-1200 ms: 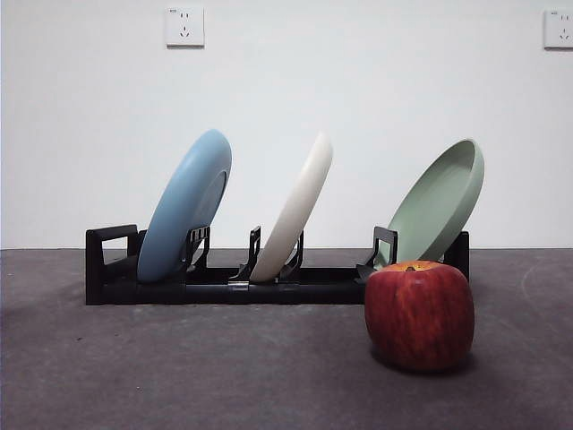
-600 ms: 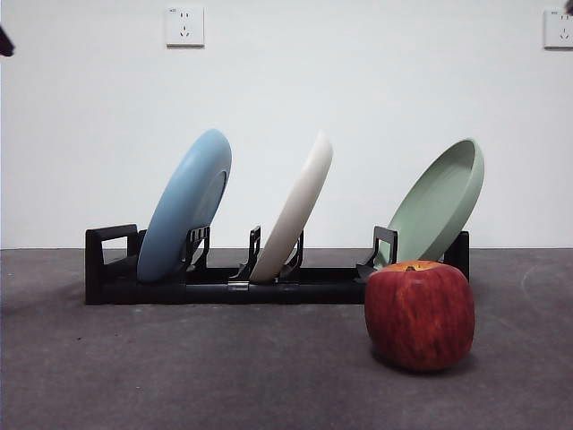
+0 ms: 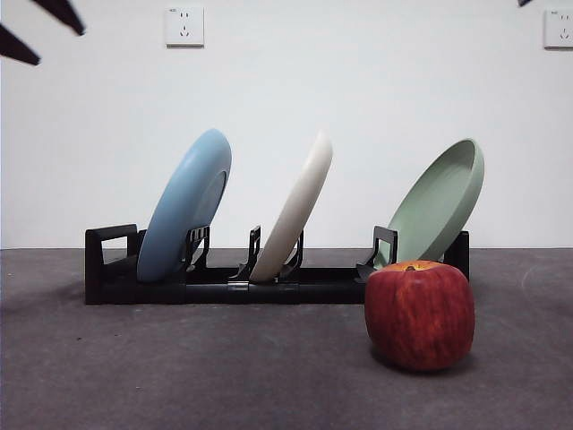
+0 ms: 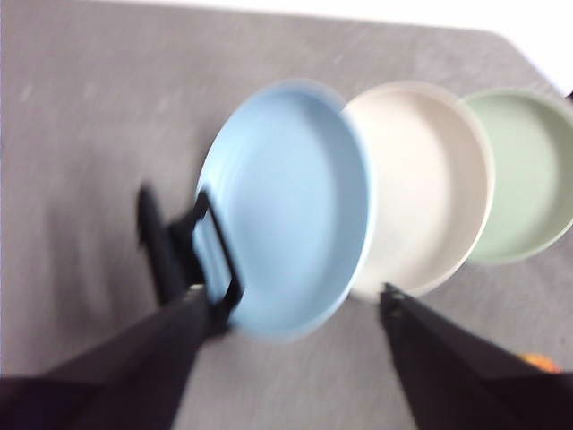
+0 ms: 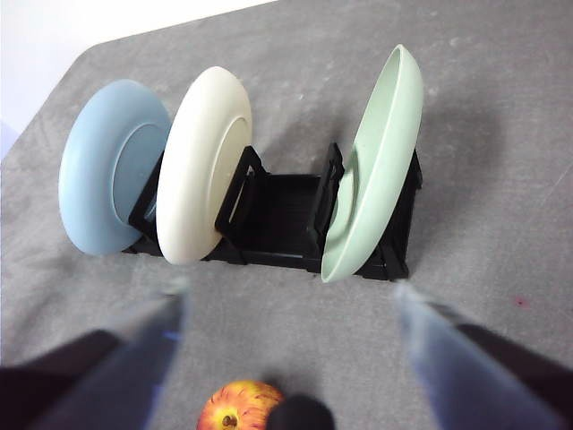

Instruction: Take the blue plate from the plate rack,put the plate on the table,take the apple from the table,put the apple in the plate

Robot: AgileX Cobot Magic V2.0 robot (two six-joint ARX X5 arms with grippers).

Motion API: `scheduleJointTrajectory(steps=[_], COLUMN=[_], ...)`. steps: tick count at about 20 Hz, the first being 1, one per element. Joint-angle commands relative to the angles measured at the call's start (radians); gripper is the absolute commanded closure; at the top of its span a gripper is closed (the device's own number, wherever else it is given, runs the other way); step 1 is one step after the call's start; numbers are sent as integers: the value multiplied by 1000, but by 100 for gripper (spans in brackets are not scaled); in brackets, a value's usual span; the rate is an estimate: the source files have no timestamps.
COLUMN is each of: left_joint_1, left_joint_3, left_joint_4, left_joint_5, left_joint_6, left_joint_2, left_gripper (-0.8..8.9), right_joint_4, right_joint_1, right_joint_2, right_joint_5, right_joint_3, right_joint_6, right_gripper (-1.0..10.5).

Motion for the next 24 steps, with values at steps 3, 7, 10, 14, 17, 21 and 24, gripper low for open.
scheduleJointTrajectory(steps=[3,7,10,14,17,21,24], left_joint_1=[-67,-142,-192,-244,-257,-261,-262], left_joint_3=[140,311,414,459,459,459,460], left_joint_4=[11,-26,-55,-46,-40,-37,-10], left_joint_5=[3,-1,-15,-90,-106,-106,-101], left_joint_6=[11,8,8,6,4,4,5], left_joint_2=[154,337,469,594,661,694,693], left_gripper=[464,464,464,464,465,475,775], right_joint_4=[6,5,5,5,5,5,6], right_joint_1=[2,2,2,2,2,2,2], right_joint_2=[1,1,1,0,1,0,1], right_joint_5=[-2,-2,-2,-2,-1,0,1], right_joint_3=[4,4,4,4,4,4,4], right_joint_6=[0,0,0,0,0,0,0], right_gripper=[519,519,519,519,519,520,520])
